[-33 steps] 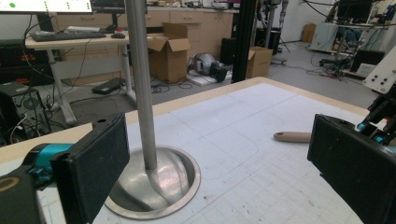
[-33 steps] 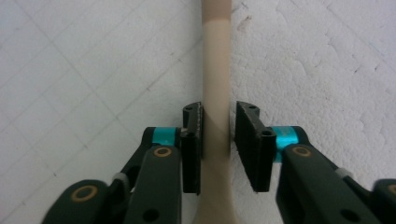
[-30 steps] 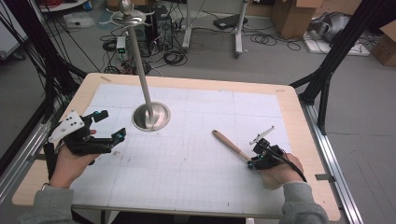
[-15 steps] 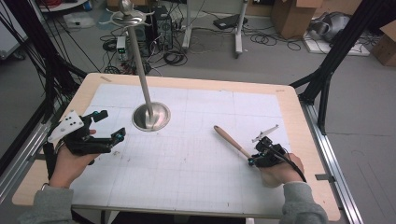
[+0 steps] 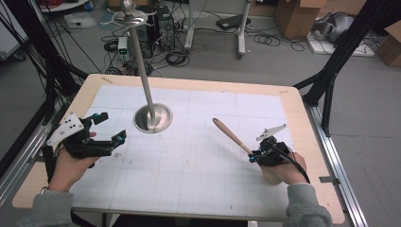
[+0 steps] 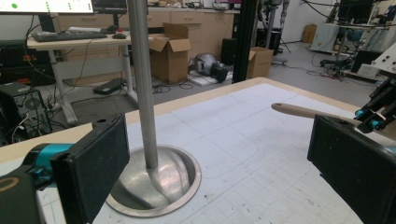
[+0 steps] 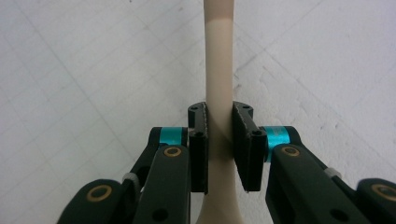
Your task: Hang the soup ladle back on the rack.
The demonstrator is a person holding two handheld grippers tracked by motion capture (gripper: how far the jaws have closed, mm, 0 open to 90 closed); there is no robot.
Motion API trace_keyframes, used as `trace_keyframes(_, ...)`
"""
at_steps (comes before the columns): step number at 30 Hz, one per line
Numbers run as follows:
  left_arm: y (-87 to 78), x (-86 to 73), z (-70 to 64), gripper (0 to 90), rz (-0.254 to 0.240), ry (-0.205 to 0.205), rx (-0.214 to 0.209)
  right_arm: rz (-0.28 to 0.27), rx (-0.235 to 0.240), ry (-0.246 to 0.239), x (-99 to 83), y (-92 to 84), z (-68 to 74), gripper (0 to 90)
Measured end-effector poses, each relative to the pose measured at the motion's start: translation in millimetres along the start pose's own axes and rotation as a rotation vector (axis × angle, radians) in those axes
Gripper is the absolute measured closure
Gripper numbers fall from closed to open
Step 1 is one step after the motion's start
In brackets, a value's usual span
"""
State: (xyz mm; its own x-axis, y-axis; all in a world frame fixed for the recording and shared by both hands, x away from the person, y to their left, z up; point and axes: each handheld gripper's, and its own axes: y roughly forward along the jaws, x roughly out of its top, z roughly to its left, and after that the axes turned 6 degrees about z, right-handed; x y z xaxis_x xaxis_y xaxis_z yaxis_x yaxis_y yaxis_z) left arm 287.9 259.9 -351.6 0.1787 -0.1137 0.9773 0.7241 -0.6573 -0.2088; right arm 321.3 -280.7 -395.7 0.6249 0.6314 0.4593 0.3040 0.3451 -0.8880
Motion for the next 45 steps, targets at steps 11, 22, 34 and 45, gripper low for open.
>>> trace_keyframes(11, -9.9, -2.4, 0.9, 6.0, -0.005, -0.005, 0.014, -0.146, 0.067, -0.025, 16.2, -10.7, 4.5, 77.5)
trace_keyframes(22, -13.0, -3.4, 0.7, 6.0, -0.005, -0.008, 0.018, -0.232, 0.116, -0.096, 44.5, -20.3, 15.0, 77.6)
trace_keyframes(34, -12.8, -2.6, -0.6, 6.0, -0.012, -0.012, 0.014, -0.307, 0.123, -0.144, 74.1, -42.8, 19.5, 77.6)
trace_keyframes(45, -16.5, -0.5, 1.0, 6.0, -0.031, -0.014, 0.013, -0.385, 0.157, -0.182, 116.1, -58.2, 31.4, 77.5)
